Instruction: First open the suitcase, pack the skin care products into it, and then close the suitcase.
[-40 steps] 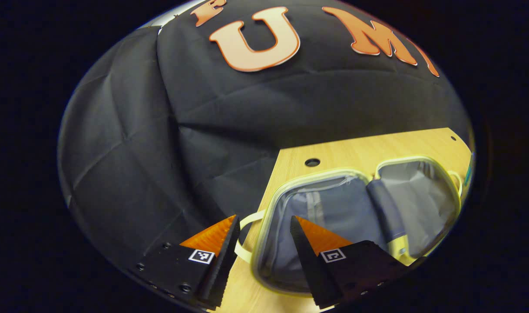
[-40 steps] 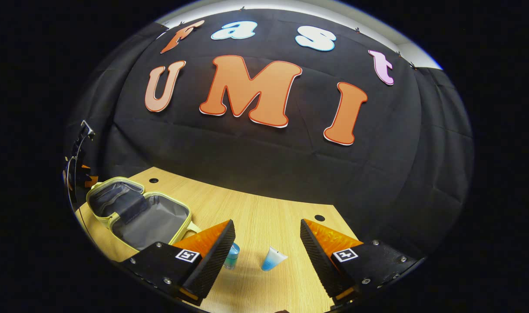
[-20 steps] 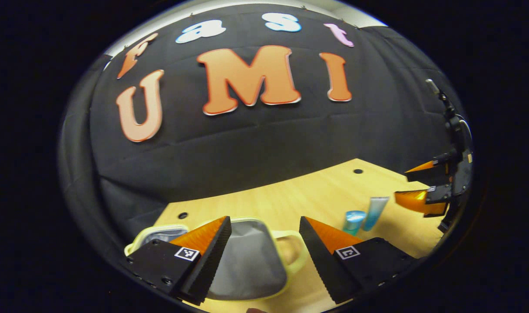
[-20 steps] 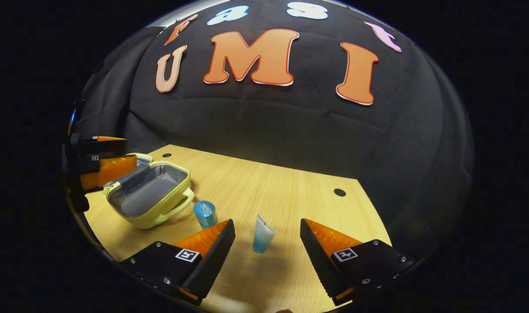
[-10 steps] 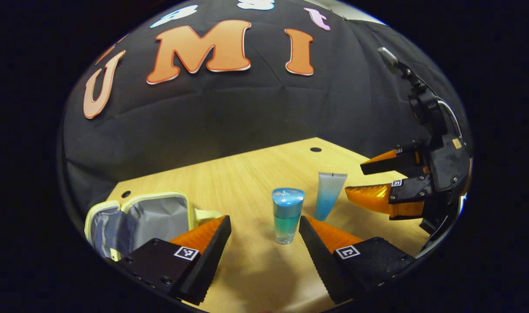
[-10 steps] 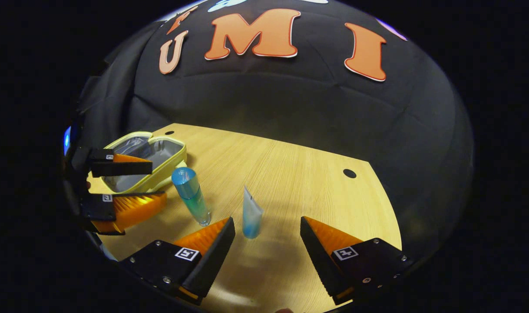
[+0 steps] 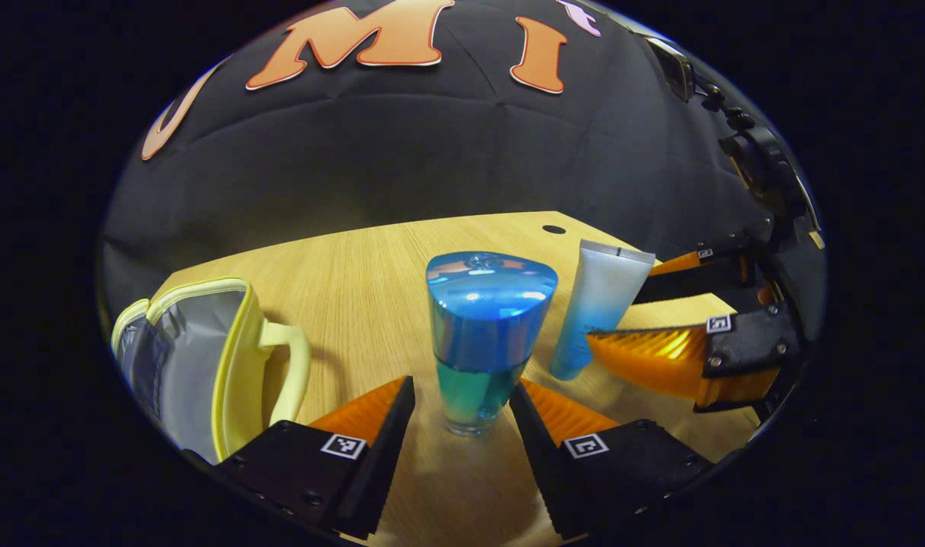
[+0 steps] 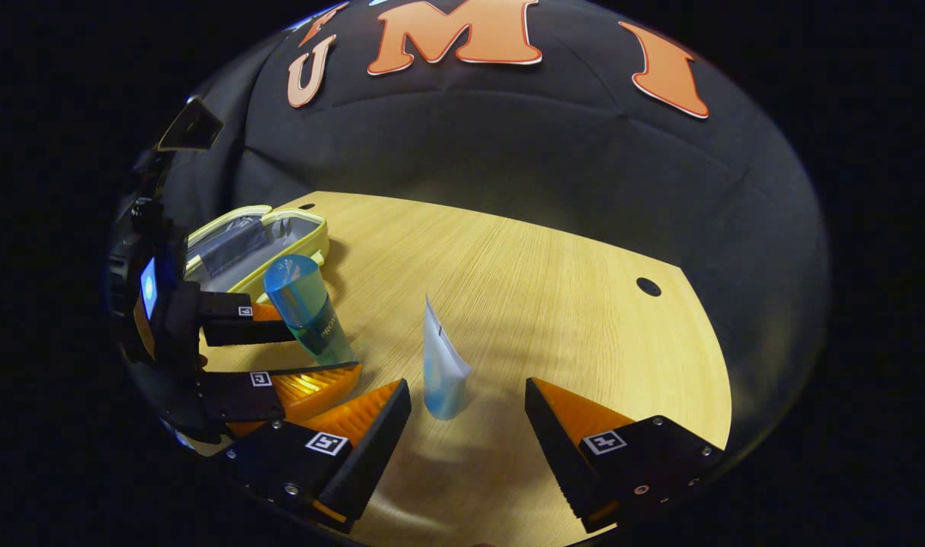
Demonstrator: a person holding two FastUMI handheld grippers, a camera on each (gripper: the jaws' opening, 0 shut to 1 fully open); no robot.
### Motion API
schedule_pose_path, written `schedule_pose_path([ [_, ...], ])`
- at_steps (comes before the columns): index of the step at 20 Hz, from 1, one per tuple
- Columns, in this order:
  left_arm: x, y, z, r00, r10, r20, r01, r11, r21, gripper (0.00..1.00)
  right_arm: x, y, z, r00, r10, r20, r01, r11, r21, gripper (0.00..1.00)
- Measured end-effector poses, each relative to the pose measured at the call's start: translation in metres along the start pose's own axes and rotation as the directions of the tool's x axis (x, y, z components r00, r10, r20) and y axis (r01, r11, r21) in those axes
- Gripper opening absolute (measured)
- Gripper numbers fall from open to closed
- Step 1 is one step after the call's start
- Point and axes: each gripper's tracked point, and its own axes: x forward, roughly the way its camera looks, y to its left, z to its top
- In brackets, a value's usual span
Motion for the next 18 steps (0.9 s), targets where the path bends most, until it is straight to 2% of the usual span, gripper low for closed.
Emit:
schedule_pose_path([
  [3, 0.005, 0.0, 0.001, 1.0, -0.005, -0.002, 0.005, 1.0, 0.007, 0.48, 0.013, 0.002, -0.004, 1.0, 0.012, -0.022, -0.011, 0.999, 0.03, 0.97],
  [4, 0.005, 0.001, 0.0, 1.0, -0.007, -0.011, 0.007, 1.0, 0.001, 0.48, 0.018, 0.004, -0.005, 0.999, 0.019, -0.028, -0.017, 0.999, 0.048, 0.96],
  [5, 0.003, 0.003, 0.0, 1.0, -0.011, -0.021, 0.011, 1.0, -0.002, 0.43, 0.022, 0.007, -0.005, 0.999, 0.025, -0.033, -0.023, 0.998, 0.066, 0.94],
  [7, -0.004, 0.007, 0.0, 0.999, -0.016, -0.035, 0.015, 1.0, -0.018, 0.44, 0.028, 0.011, -0.007, 0.998, 0.036, -0.041, -0.033, 0.996, 0.085, 0.88],
  [12, -0.03, 0.017, 0.029, 1.0, 0.006, 0.01, -0.006, 0.999, -0.043, 0.44, 0.035, 0.018, -0.011, 0.996, 0.051, -0.067, -0.043, 0.993, 0.114, 0.68],
  [14, -0.041, 0.022, 0.045, 0.999, 0.016, 0.033, -0.014, 0.999, -0.047, 0.44, 0.034, 0.019, -0.011, 0.996, 0.049, -0.07, -0.04, 0.992, 0.118, 0.51],
  [15, -0.047, 0.025, 0.055, 0.999, 0.019, 0.05, -0.017, 0.999, -0.046, 0.44, 0.034, 0.022, -0.012, 0.995, 0.062, -0.083, -0.051, 0.991, 0.125, 0.46],
  [16, -0.053, 0.028, 0.065, 0.998, 0.025, 0.065, -0.022, 0.999, -0.042, 0.44, 0.031, 0.025, -0.012, 0.994, 0.071, -0.087, -0.059, 0.989, 0.133, 0.45],
  [17, -0.062, 0.033, 0.072, 0.997, 0.032, 0.077, -0.03, 0.999, -0.039, 0.45, 0.028, 0.028, -0.011, 0.993, 0.076, -0.088, -0.063, 0.989, 0.136, 0.4],
  [18, -0.069, 0.04, 0.078, 0.995, 0.045, 0.088, -0.041, 0.998, -0.037, 0.44, 0.025, 0.031, -0.007, 0.993, 0.083, -0.083, -0.07, 0.987, 0.142, 0.44],
])
